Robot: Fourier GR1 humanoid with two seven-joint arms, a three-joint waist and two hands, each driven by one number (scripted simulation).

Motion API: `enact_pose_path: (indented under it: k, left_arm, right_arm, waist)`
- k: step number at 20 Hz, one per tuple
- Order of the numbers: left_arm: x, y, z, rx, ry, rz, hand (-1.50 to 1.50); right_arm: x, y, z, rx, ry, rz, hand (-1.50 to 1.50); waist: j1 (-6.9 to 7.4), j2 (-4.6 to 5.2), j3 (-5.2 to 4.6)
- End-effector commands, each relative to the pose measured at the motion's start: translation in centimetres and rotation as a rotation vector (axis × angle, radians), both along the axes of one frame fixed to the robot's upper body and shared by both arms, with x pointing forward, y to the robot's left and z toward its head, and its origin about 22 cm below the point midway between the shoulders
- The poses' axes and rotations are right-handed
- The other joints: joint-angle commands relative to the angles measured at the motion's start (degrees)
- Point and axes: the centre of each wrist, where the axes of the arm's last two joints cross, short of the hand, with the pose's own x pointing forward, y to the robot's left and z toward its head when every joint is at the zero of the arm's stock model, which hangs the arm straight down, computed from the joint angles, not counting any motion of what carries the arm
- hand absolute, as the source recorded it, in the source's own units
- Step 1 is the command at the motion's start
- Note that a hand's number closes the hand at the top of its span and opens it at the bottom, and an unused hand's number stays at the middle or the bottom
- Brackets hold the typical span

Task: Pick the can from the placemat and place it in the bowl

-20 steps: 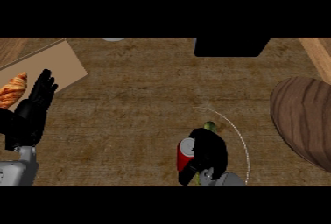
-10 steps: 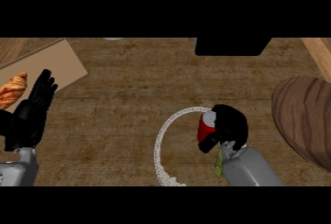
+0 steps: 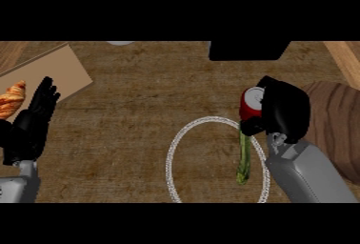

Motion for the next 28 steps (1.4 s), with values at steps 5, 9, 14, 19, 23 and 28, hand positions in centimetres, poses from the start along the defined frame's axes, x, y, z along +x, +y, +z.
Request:
enact_pose_path:
  k: [5,9,14,19,23,28]
  left_arm:
    - [1.1,-0.7,1.3,0.005,-0.006,0.0,0.0]
    - [-1.0,0.3,0.4,0.02,0.006,0.001,0.0]
    - [0.6,1.4,0.6,0.013,-0.015,-0.015,0.0]
    - [-0.3,1.1,0.6,0.004,0.001,-0.009,0.0]
    - [0.1,0.4,0.5,0.01,-0.002,-0.031,0.0]
    - [-0.2,0.1,-0.5,0.007,-0.004,-0.026,0.0]
  right_arm:
    - [-2.7,-1.5,8.7,0.038,-0.28,-0.173,1.5]
    - [-3.1,-6.2,9.6,0.065,-0.314,-0.213,1.5]
    - [-1.0,-9.1,10.0,0.148,-0.317,-0.225,1.5]
    - [0.0,-15.5,6.0,0.19,-0.335,-0.253,1.5]
    - [1.4,-19.7,4.2,0.175,-0.324,-0.246,1.5]
    - [1.7,-23.2,-0.8,0.173,-0.309,-0.251,1.5]
  waist:
    - [-0.27,0.05,0.03]
    - [0.3,0.16,0.07]
    - [0.68,0.39,0.05]
    - [0.89,0.49,0.1]
    - [0.94,0.55,0.09]
    - [1.18,0.58,0.1]
